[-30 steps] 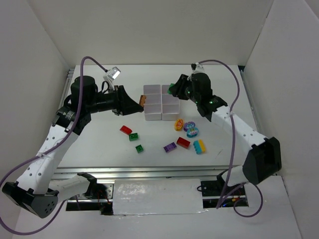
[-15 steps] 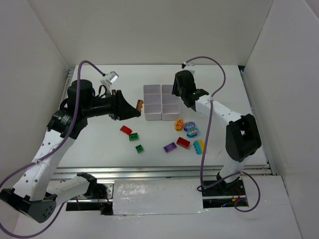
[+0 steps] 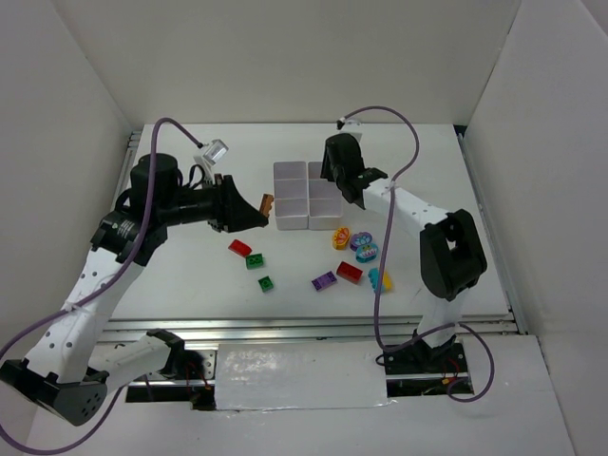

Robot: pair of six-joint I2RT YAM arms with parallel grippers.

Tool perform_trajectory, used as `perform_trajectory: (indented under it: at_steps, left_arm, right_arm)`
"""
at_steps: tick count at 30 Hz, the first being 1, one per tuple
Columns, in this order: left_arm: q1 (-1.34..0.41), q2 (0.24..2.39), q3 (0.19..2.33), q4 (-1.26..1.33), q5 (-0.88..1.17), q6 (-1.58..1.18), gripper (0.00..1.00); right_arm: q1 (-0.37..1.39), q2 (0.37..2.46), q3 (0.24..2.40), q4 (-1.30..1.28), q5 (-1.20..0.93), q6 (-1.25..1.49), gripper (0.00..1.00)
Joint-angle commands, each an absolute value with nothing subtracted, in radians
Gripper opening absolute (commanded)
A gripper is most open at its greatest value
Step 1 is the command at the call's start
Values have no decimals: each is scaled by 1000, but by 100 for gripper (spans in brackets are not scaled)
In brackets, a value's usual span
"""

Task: Sort the legos into containers by color

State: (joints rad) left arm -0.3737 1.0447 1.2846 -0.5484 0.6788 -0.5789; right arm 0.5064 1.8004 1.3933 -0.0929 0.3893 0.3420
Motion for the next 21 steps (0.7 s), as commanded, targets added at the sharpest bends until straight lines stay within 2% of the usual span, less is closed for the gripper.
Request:
perform_trajectory:
  at_steps: [1, 12, 15, 16, 18, 21]
  left_arm:
    - [-373, 1035, 1275, -520, 718, -563, 0]
    - [-373, 1042, 1275, -506, 747, -560, 0]
    - [-371, 1040, 1272, -502, 752, -563, 0]
    - [-371, 1040, 1272, -502, 753, -563, 0]
    - [-373, 1046, 1273, -502, 758, -561, 0]
    - [-373, 1048, 1278, -503, 762, -560, 0]
  right_arm:
    - [517, 1824, 1442, -29, 413, 331, 0]
    - [520, 1847, 1450, -18, 414, 339, 16]
    - [522, 1850, 1454, -23, 414, 344, 29]
    - [520, 1850, 1454, -25, 411, 345, 41]
    - [522, 1850, 1451, -23, 410, 345, 50]
    - [523, 1859, 1457, -26, 403, 344, 50]
